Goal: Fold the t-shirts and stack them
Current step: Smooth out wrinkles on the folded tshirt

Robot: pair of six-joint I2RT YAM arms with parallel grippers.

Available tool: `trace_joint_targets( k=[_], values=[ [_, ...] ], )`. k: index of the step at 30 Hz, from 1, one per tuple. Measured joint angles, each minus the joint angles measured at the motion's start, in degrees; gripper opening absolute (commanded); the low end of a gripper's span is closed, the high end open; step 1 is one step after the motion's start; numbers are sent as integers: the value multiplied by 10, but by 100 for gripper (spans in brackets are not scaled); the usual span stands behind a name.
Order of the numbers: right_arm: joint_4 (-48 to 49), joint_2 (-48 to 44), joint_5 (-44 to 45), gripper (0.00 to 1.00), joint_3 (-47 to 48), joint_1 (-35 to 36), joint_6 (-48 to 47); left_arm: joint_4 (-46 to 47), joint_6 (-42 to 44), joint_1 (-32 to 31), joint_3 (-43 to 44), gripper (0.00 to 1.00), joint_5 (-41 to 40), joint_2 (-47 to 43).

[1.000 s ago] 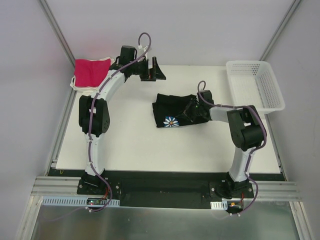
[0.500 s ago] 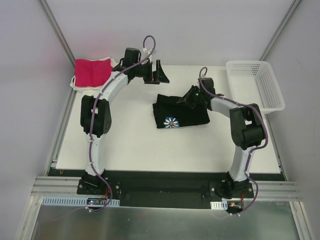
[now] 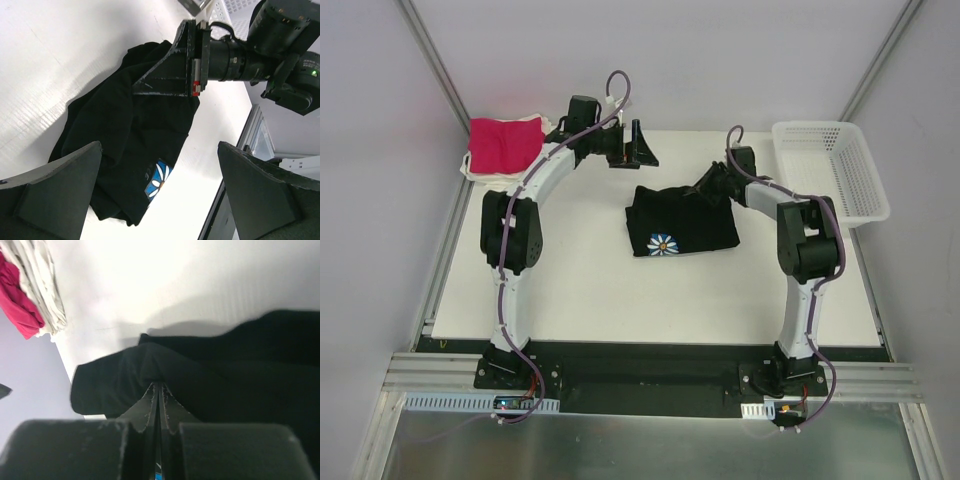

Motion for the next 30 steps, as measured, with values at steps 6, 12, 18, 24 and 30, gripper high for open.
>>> trace_joint_targets(
  k=[6, 12, 18, 24, 30],
  values=[
    [-10, 28, 0, 1, 90, -7, -25, 11, -10, -3, 0, 99, 24, 5],
    [-8, 48, -5, 1, 139, -26, -33, 23, -17, -21, 7, 99, 73, 20],
    [-15, -9, -11, 1, 55, -39, -39, 31, -11, -63, 7, 99, 154, 21],
    [-4, -158, -26, 1, -101, -27, -38, 44, -2, -92, -42, 99, 202, 20],
    [26, -178, -47, 1, -148, 0, -30, 41, 9, -92, -82, 99, 203, 34]
  ],
)
